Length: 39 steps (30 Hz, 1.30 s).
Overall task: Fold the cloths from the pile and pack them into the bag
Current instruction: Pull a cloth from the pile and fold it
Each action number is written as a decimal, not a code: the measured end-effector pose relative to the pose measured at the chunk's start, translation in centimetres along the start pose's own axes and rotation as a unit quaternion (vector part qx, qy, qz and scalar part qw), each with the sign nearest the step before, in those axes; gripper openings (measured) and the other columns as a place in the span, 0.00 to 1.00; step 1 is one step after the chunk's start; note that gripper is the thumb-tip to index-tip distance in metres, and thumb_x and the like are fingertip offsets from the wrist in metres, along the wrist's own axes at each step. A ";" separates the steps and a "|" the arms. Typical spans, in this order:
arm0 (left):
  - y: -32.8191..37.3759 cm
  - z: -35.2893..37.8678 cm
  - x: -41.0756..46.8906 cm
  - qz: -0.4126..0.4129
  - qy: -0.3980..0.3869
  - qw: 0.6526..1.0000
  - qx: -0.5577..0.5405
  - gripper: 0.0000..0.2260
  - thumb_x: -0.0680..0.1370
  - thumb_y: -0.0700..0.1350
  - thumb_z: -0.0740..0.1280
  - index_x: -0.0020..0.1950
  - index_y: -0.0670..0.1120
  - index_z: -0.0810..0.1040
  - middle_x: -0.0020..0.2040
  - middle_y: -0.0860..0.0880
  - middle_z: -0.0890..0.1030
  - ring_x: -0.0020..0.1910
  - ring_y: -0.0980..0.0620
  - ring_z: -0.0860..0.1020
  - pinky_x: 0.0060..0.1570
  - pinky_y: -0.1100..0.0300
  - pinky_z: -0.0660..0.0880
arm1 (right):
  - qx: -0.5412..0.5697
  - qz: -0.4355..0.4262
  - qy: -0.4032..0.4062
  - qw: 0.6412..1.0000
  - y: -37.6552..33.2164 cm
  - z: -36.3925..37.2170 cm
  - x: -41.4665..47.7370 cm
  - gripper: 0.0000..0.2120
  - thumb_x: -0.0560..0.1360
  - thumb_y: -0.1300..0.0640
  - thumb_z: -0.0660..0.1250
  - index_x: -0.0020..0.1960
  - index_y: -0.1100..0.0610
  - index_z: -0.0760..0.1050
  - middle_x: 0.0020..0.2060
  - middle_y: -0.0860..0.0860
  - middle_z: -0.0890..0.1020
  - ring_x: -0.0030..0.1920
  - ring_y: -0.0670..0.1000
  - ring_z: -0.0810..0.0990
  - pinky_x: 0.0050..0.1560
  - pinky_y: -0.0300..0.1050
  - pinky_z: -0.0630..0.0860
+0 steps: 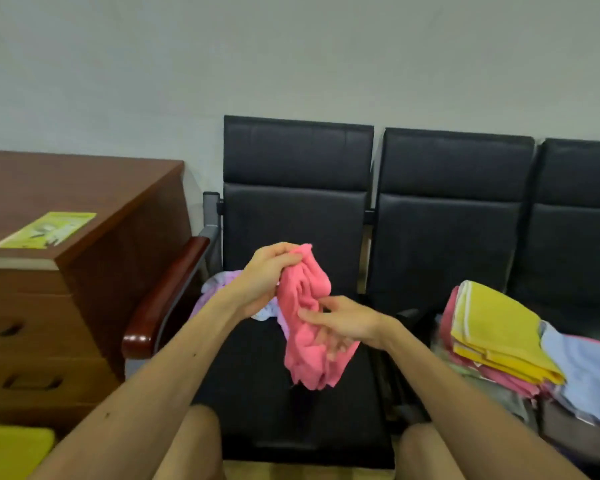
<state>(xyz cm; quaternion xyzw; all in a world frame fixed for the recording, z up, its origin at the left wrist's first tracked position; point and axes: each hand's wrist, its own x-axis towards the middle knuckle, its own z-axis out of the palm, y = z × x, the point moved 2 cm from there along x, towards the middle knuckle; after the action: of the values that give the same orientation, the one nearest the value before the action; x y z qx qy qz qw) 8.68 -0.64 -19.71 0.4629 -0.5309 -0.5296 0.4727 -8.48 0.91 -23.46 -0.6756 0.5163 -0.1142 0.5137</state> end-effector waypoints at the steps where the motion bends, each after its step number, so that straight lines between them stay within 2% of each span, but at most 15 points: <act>1: 1.8 0.2 -0.3 0.017 -0.006 1.000 -0.001 0.08 0.81 0.37 0.63 0.51 0.44 0.81 0.45 0.46 0.82 0.44 0.52 0.80 0.46 0.58 0.77 | 0.026 -0.031 0.038 0.998 -1.2 -0.7 -0.9 0.23 0.76 0.39 0.67 0.64 0.52 0.71 0.45 0.57 0.86 0.30 0.50 0.82 0.29 0.41 0.73; 6: 10.4 2.1 -3.1 0.080 -0.034 0.996 -0.010 0.06 0.81 0.38 0.62 0.50 0.43 0.79 0.42 0.46 0.82 0.40 0.52 0.80 0.45 0.57 0.77 | 0.076 -0.142 0.215 0.963 -6.7 -4.1 -5.9 0.25 0.73 0.43 0.73 0.67 0.47 0.70 0.46 0.55 0.83 0.37 0.47 0.80 0.32 0.41 0.74; 10: 15.7 2.6 -5.4 0.131 -0.034 0.991 0.001 0.10 0.81 0.41 0.62 0.46 0.47 0.82 0.42 0.50 0.84 0.43 0.53 0.80 0.50 0.55 0.77 | 0.082 -0.194 0.196 0.958 -10.4 -4.9 -9.6 0.14 0.77 0.50 0.70 0.61 0.51 0.78 0.52 0.48 0.84 0.52 0.47 0.81 0.50 0.45 0.75; 13: 18.8 2.6 -7.4 0.140 -0.042 0.988 -0.042 0.12 0.81 0.41 0.61 0.42 0.48 0.81 0.37 0.52 0.84 0.39 0.55 0.81 0.43 0.59 0.77 | 0.196 -0.251 0.179 0.931 -13.3 -5.2 -12.1 0.11 0.82 0.55 0.62 0.60 0.55 0.79 0.48 0.48 0.85 0.48 0.48 0.83 0.49 0.46 0.79; 15: 20.0 2.5 -8.2 0.162 -0.039 0.986 -0.017 0.07 0.80 0.46 0.66 0.47 0.46 0.82 0.42 0.50 0.85 0.44 0.53 0.82 0.48 0.58 0.78 | 0.280 -0.279 0.229 0.890 -15.6 -5.9 -14.1 0.10 0.82 0.57 0.60 0.57 0.57 0.79 0.45 0.50 0.85 0.44 0.46 0.82 0.44 0.42 0.79; 16: 20.4 2.4 -8.7 0.177 -0.033 0.984 0.007 0.08 0.77 0.50 0.69 0.50 0.46 0.82 0.45 0.50 0.85 0.47 0.52 0.82 0.50 0.57 0.78 | 0.285 -0.293 0.264 0.874 -16.9 -6.3 -15.3 0.09 0.82 0.58 0.60 0.54 0.57 0.79 0.44 0.51 0.84 0.42 0.45 0.81 0.43 0.40 0.78; 18: 20.9 2.3 -9.7 0.192 -0.033 0.980 0.040 0.17 0.70 0.58 0.72 0.52 0.48 0.81 0.47 0.51 0.85 0.47 0.53 0.82 0.47 0.57 0.79 | 0.232 -0.320 0.311 0.864 -19.3 -6.6 -17.5 0.06 0.80 0.58 0.63 0.46 0.55 0.77 0.39 0.52 0.80 0.37 0.45 0.77 0.38 0.39 0.75; 20: 21.2 2.7 -10.6 0.202 -0.072 0.976 0.045 0.18 0.68 0.59 0.71 0.54 0.53 0.82 0.48 0.52 0.85 0.46 0.53 0.83 0.40 0.59 0.79 | 0.115 -0.351 0.316 0.874 -21.4 -6.3 -19.3 0.10 0.79 0.57 0.66 0.39 0.53 0.75 0.34 0.49 0.79 0.34 0.46 0.76 0.36 0.41 0.74; 23: 21.7 3.6 -12.2 0.205 -0.143 0.968 0.019 0.12 0.71 0.53 0.69 0.52 0.53 0.84 0.49 0.52 0.86 0.49 0.54 0.84 0.46 0.58 0.81 | -0.041 -0.370 0.299 0.878 -23.0 -5.4 -20.9 0.11 0.79 0.58 0.65 0.37 0.52 0.74 0.31 0.49 0.79 0.31 0.46 0.77 0.34 0.41 0.74; 25: 21.5 3.7 -12.5 0.211 -0.162 0.964 0.027 0.12 0.72 0.50 0.68 0.53 0.50 0.83 0.47 0.52 0.86 0.47 0.56 0.84 0.45 0.61 0.80 | -0.090 -0.362 0.296 0.879 -23.0 -5.1 -21.4 0.11 0.79 0.55 0.65 0.38 0.53 0.75 0.30 0.46 0.80 0.30 0.43 0.77 0.34 0.39 0.73; 29: 20.6 3.3 -12.5 0.252 -0.113 0.956 0.100 0.13 0.76 0.47 0.69 0.55 0.40 0.83 0.48 0.44 0.85 0.48 0.52 0.83 0.50 0.62 0.79 | -0.103 -0.323 0.316 0.886 -20.4 -5.9 -21.1 0.13 0.77 0.46 0.69 0.40 0.54 0.78 0.31 0.42 0.81 0.31 0.37 0.77 0.33 0.34 0.72; 32: 19.0 2.8 -12.6 0.277 -0.071 0.950 0.123 0.17 0.79 0.47 0.68 0.50 0.31 0.80 0.41 0.44 0.79 0.42 0.51 0.77 0.43 0.62 0.75 | -0.071 -0.310 0.240 0.917 -15.4 -5.4 -20.1 0.13 0.72 0.46 0.75 0.47 0.55 0.80 0.38 0.44 0.85 0.39 0.42 0.82 0.39 0.38 0.78; 35: 16.4 1.8 -12.6 0.275 -0.027 0.955 0.103 0.13 0.75 0.51 0.69 0.46 0.41 0.84 0.41 0.49 0.80 0.43 0.53 0.77 0.47 0.59 0.73 | -0.083 -0.218 0.107 0.967 -7.3 -4.0 -18.1 0.14 0.72 0.55 0.76 0.55 0.58 0.81 0.51 0.51 0.86 0.49 0.47 0.83 0.53 0.48 0.82; 38: 13.0 0.2 -12.7 0.222 0.027 0.973 0.053 0.06 0.76 0.49 0.70 0.44 0.51 0.87 0.43 0.50 0.84 0.46 0.52 0.80 0.52 0.54 0.75 | -0.077 -0.120 0.081 0.986 0.1 -3.3 -16.8 0.13 0.72 0.55 0.76 0.54 0.61 0.81 0.49 0.56 0.86 0.48 0.53 0.84 0.53 0.60 0.80; 39: 11.7 -0.3 -12.8 0.195 0.035 0.980 0.035 0.06 0.76 0.47 0.70 0.44 0.50 0.87 0.43 0.50 0.85 0.47 0.52 0.81 0.53 0.54 0.76 | -0.066 -0.105 0.093 0.988 1.8 -3.3 -16.6 0.13 0.72 0.54 0.76 0.52 0.62 0.81 0.47 0.56 0.86 0.46 0.53 0.85 0.49 0.58 0.81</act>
<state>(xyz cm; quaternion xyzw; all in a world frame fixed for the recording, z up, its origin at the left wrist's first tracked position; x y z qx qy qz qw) 10.69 12.17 -8.20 0.3846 -0.6121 -0.3919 0.5690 -19.09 12.66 -17.21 -0.7449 0.4945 -0.1951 0.4032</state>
